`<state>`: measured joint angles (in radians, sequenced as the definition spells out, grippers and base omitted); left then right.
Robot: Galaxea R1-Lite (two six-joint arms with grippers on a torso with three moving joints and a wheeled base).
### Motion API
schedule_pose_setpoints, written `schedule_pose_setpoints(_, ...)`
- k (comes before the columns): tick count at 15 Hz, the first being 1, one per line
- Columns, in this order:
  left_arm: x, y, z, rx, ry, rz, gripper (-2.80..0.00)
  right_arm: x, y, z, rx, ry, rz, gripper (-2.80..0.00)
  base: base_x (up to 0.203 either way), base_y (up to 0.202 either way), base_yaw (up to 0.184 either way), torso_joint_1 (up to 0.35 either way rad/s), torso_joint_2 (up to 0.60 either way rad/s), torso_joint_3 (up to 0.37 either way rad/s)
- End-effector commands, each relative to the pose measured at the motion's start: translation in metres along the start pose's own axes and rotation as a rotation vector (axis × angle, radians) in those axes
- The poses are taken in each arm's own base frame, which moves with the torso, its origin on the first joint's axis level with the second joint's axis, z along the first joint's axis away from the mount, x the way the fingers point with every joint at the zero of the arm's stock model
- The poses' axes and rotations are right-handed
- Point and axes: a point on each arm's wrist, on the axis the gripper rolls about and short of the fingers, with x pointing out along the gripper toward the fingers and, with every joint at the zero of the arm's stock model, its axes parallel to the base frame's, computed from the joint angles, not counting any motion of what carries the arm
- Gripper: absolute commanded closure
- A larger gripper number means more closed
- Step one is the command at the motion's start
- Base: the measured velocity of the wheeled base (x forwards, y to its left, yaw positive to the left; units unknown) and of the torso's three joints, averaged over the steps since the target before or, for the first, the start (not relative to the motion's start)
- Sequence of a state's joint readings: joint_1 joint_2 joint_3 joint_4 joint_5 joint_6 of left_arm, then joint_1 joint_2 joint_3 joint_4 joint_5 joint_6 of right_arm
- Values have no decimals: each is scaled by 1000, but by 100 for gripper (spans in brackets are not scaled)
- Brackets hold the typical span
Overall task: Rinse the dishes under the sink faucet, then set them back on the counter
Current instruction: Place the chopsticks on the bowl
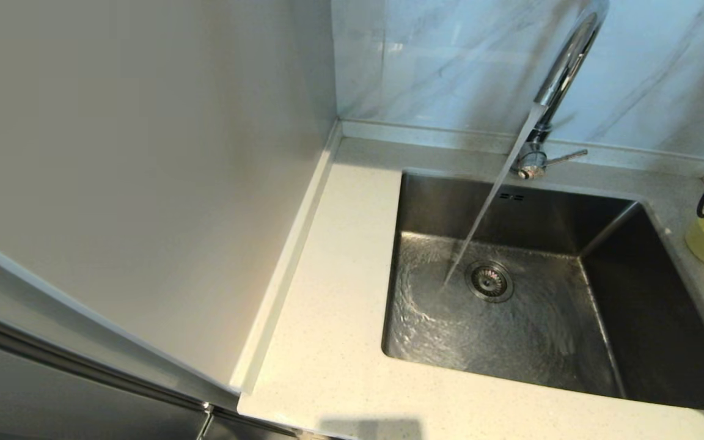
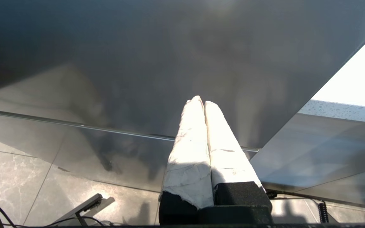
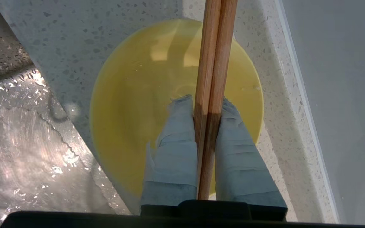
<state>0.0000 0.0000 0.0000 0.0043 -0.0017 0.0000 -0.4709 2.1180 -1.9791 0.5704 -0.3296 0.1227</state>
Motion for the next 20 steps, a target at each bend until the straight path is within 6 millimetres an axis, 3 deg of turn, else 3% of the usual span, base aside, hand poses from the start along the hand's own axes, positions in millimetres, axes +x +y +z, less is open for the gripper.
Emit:
schedule_pose_setpoints(1, 0, 0, 0, 0, 0, 0, 0, -3, -1, 1, -5, -3, -2, 0, 0, 0, 0, 0, 0, 0)
schedule_pose_setpoints(3, 0, 0, 0, 0, 0, 0, 0, -3, -1, 1, -11, -4, -4, 0, 0, 0, 0, 0, 0, 0)
schedule_pose_setpoints(4, 0, 0, 0, 0, 0, 0, 0, -3, -1, 1, -11, -4, -4, -280, 0, 0, 0, 0, 0, 0)
schedule_pose_setpoints(11, 0, 0, 0, 0, 0, 0, 0, -5, -1, 1, -12, -8, -3, -280, 0, 0, 0, 0, 0, 0)
schedule_pose_setpoints(13, 0, 0, 0, 0, 0, 0, 0, -15, -4, 6, -1, -36, 2, -280, 0, 0, 0, 0, 0, 0)
schedule_pose_setpoints(17, 0, 0, 0, 0, 0, 0, 0, -75, -22, 16, 28, -101, 13, -280, 0, 0, 0, 0, 0, 0)
schedule_pose_setpoints(20, 0, 0, 0, 0, 0, 0, 0, -143, -44, -6, 43, -14, 61, -280, 0, 0, 0, 0, 0, 0)
